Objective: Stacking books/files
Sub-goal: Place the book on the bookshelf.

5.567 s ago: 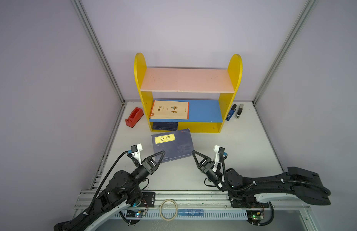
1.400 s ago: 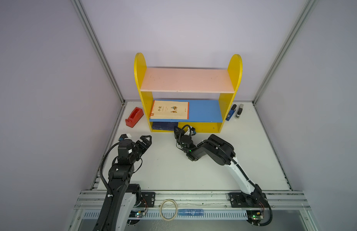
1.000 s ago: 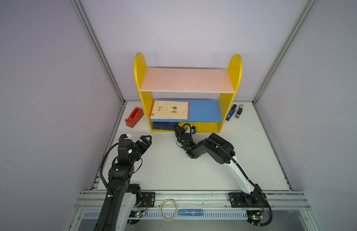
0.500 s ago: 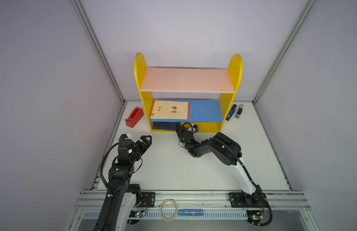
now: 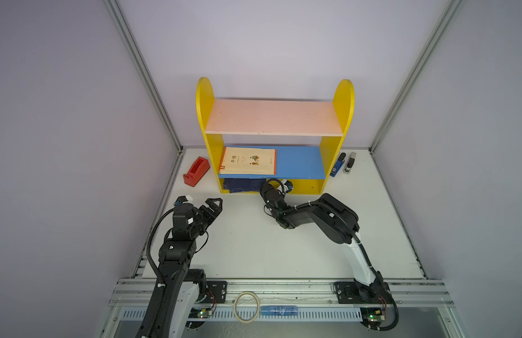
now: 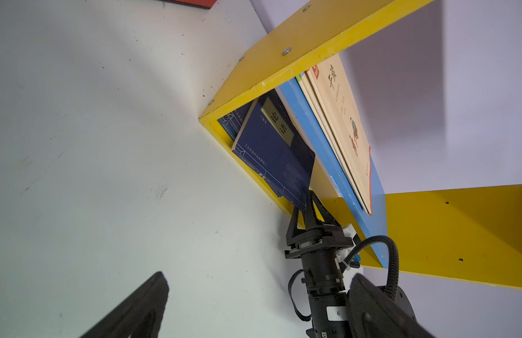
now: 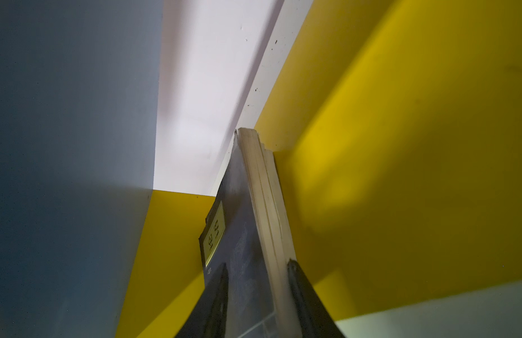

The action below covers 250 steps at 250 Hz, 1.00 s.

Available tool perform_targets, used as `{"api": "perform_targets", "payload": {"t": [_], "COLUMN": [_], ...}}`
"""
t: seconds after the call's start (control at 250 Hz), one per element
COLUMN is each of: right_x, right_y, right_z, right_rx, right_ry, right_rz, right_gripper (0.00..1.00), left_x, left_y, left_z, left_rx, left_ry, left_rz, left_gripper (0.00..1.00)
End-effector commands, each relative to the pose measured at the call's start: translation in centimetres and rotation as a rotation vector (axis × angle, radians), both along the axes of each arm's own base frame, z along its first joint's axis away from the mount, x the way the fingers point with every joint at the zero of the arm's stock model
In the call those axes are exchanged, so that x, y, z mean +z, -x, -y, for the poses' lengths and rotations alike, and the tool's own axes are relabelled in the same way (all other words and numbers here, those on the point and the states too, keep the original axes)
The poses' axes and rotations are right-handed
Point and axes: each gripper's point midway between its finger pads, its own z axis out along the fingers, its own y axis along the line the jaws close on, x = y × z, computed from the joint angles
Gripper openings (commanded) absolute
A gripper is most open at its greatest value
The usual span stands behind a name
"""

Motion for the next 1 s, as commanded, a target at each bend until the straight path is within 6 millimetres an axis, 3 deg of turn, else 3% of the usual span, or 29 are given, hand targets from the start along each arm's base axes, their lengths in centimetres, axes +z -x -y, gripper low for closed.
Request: {"api": "perform_targets", "payload": {"t": [0.0,0.116,0.312,0.436,0.572,0.708,0.828,0.996], "right_x": [0.0,-0.2,0.2,0.6,0.8,-0.5,-1.0,-1.2], "right_y": [0.2,0.5,1.9,2.4,2.3,1.8,1.6,1.1], "right_z": [-1.4,-1.0,2.2,3.3,2.0,0.5,-0.4,-1.8], "right_rx": [0.029,0.015,-0.050,-0.065,-0.015,0.022,0.040,0.073], "right_ry": [0.062,0.091,0.140,0.176,0.130,0.110,0.079,0.062], "right_rz": [-0.001,-0.017,-0.016,-0.016,0.034,0.004,0.014,0.005], "right_gripper": [0.34,0.36,0.57,0.58,0.49,0.44,0.22,0.08], "left_x": [0.7,0.6,0.5,0.3,0.3,0.3,0.4,0.4], "left_y": [-0.3,-0.3,-0.4,-0.5,-0.6,-0.5,-0.4,-0.4], "left_z": [0.2,0.2,0.4,0.4,0.4,0.4,0.4,0.4], "left_rx": [-0.013,-0.015,-0.022,-0.024,-0.025,-0.025,-0.024,-0.024], "left_ry": [-0.003,-0.002,0.010,0.010,0.010,0.011,0.010,0.010], "left_rz": [0.033,0.031,0.027,0.020,0.021,0.019,0.024,0.022], "left_gripper": [0.99,0.99,0.99,0.99,0.99,0.99,0.99,0.99]}}
